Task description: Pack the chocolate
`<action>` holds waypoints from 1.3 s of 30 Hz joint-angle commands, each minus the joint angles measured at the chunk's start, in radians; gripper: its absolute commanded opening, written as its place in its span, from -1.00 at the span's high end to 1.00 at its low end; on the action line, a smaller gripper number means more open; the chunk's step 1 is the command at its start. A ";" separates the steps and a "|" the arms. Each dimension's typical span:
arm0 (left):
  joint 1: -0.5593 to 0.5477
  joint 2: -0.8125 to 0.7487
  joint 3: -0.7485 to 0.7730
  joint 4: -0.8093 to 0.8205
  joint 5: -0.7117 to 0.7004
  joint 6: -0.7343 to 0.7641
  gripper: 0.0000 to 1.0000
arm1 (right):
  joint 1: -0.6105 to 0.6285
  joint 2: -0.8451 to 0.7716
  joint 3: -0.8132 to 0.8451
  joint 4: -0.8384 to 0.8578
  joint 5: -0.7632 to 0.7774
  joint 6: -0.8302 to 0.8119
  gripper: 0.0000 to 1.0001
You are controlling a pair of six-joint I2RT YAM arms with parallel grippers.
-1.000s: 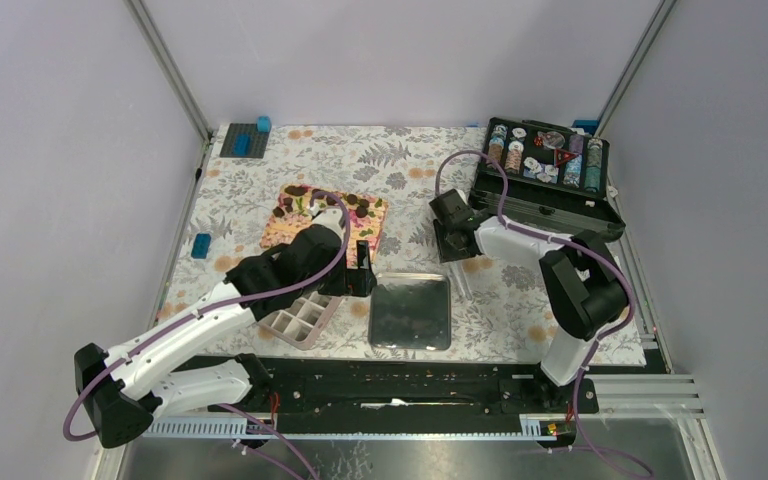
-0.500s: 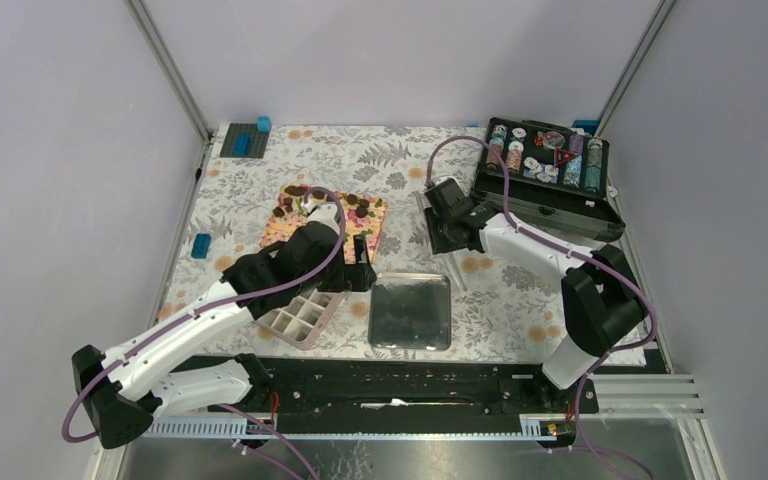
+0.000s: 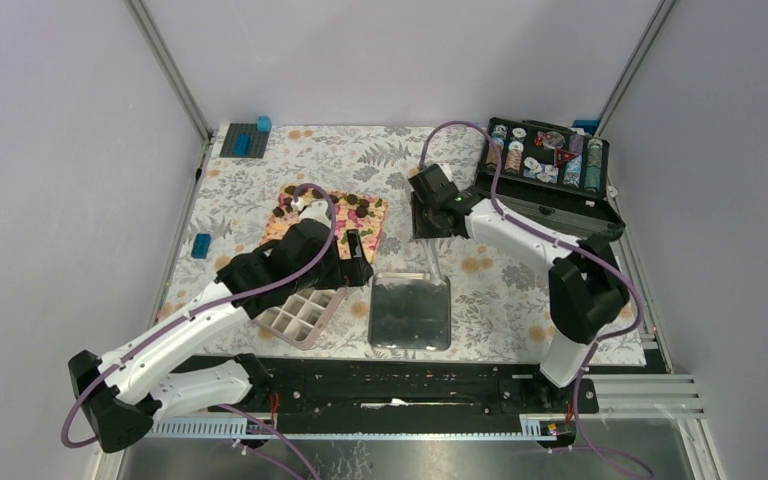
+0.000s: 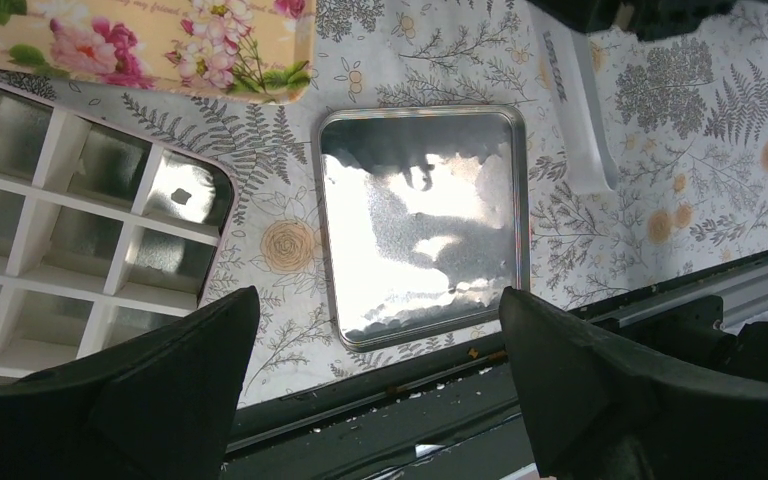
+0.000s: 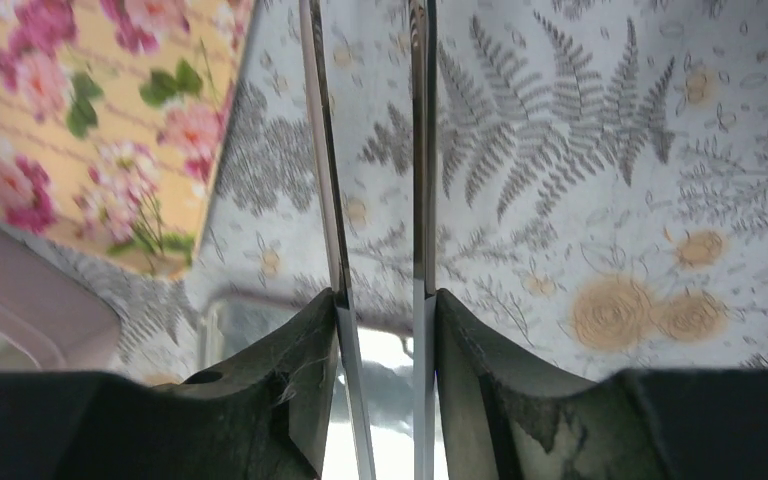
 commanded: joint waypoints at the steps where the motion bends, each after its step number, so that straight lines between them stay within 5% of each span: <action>1: 0.005 -0.048 0.008 0.002 -0.022 -0.034 -0.97 | 0.001 0.102 0.143 0.011 0.112 0.108 0.12; 9: 0.008 -0.103 -0.016 -0.041 -0.063 -0.086 -0.97 | 0.001 0.329 0.435 -0.060 0.237 0.140 0.09; 24: 0.008 -0.131 -0.043 -0.050 -0.050 -0.091 -0.97 | -0.004 0.490 0.465 -0.022 0.343 0.254 -0.03; 26: 0.008 -0.132 -0.050 -0.049 -0.048 -0.081 -0.97 | -0.004 0.500 0.464 -0.011 0.344 0.239 -0.15; 30: 0.008 -0.103 -0.056 -0.051 -0.049 -0.069 -0.97 | -0.009 0.522 0.492 -0.021 0.330 0.220 -0.75; 39: 0.008 -0.038 0.000 -0.070 -0.131 -0.046 -0.97 | -0.010 0.358 0.485 0.002 0.270 0.117 -0.99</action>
